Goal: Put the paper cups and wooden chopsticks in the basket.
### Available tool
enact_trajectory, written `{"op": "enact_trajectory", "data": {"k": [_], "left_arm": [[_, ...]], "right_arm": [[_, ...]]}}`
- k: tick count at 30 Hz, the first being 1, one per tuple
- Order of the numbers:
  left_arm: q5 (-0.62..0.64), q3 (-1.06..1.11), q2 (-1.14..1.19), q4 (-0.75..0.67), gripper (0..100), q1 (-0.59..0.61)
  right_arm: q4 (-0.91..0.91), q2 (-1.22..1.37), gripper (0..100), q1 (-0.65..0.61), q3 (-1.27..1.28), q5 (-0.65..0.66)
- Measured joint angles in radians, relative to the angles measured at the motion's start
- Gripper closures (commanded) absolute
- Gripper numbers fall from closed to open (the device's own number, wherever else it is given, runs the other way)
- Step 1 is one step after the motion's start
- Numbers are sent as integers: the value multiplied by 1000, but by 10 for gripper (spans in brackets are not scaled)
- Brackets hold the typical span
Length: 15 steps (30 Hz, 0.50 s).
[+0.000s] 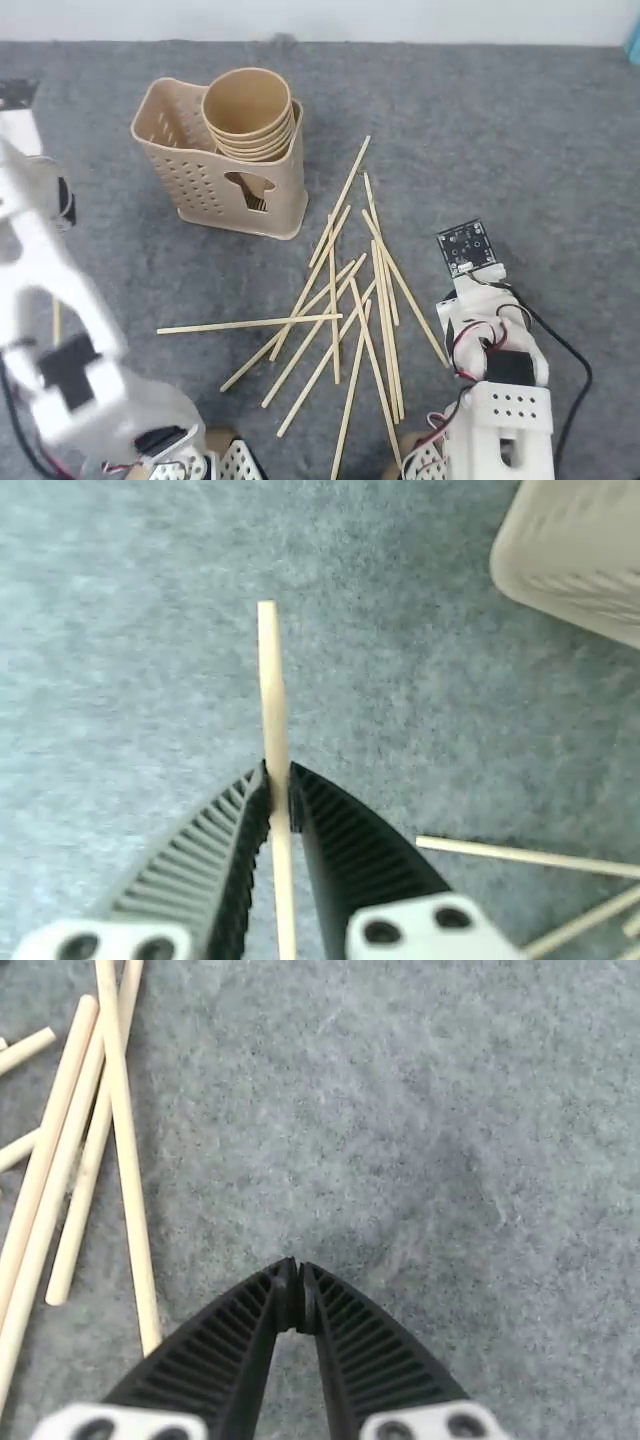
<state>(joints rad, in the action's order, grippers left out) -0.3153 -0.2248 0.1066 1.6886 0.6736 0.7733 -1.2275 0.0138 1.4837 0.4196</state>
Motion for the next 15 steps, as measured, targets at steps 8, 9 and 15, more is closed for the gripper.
{"op": "enact_trajectory", "data": {"k": [8,9,15], "left_arm": [[155,196,-488,-315,988,-6],[187,199,-523,-358,988,-9],[451,215,-594,-626,987,-78]], "right_arm": [[0,0,991,0,0,0],[0,0,991,0,0,0],[0,0,991,0,0,0]]}}
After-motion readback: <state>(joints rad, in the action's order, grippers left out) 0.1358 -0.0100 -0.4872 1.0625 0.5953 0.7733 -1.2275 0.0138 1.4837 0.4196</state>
